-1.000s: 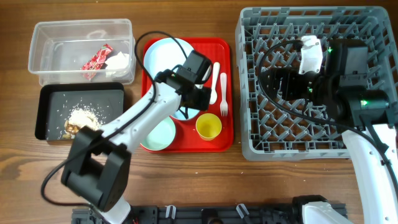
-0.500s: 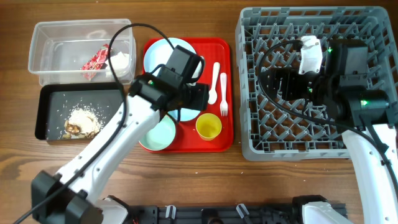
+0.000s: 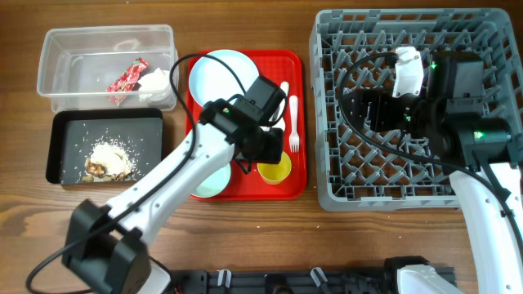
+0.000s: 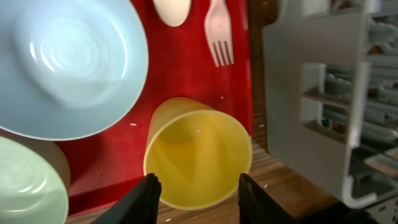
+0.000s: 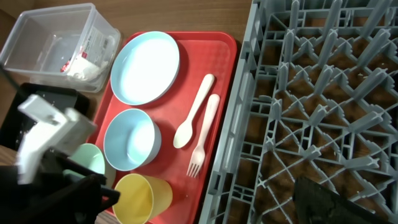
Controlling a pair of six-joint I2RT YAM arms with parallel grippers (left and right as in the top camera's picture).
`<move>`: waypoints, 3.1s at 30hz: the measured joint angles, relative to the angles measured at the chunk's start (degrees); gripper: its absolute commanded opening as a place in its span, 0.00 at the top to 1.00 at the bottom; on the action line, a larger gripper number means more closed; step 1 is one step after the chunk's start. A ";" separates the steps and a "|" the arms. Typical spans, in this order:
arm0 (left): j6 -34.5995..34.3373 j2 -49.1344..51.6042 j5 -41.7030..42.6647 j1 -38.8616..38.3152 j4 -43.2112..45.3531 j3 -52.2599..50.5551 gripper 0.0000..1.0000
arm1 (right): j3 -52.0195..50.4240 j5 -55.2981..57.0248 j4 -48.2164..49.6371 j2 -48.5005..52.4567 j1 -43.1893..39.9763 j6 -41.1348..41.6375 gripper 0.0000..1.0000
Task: Sort waste into correct bins and load items into the dishwasher rack
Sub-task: 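Grasp the yellow cup with the left gripper and lift it, then hand the yellow cup from the left gripper to the right gripper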
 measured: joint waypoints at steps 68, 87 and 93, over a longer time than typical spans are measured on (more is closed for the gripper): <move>14.23 -2.03 77.35 32.00 11.67 -3.65 0.96 | -0.02 -44.22 18.49 4.79 7.41 -4.61 0.03; 15.10 -2.03 79.67 31.15 11.91 -3.65 0.87 | -0.02 -42.53 26.67 11.52 16.44 0.31 0.51; 15.19 -2.03 79.56 30.71 12.00 -3.58 0.51 | -0.02 -39.41 26.67 11.50 17.22 2.67 0.51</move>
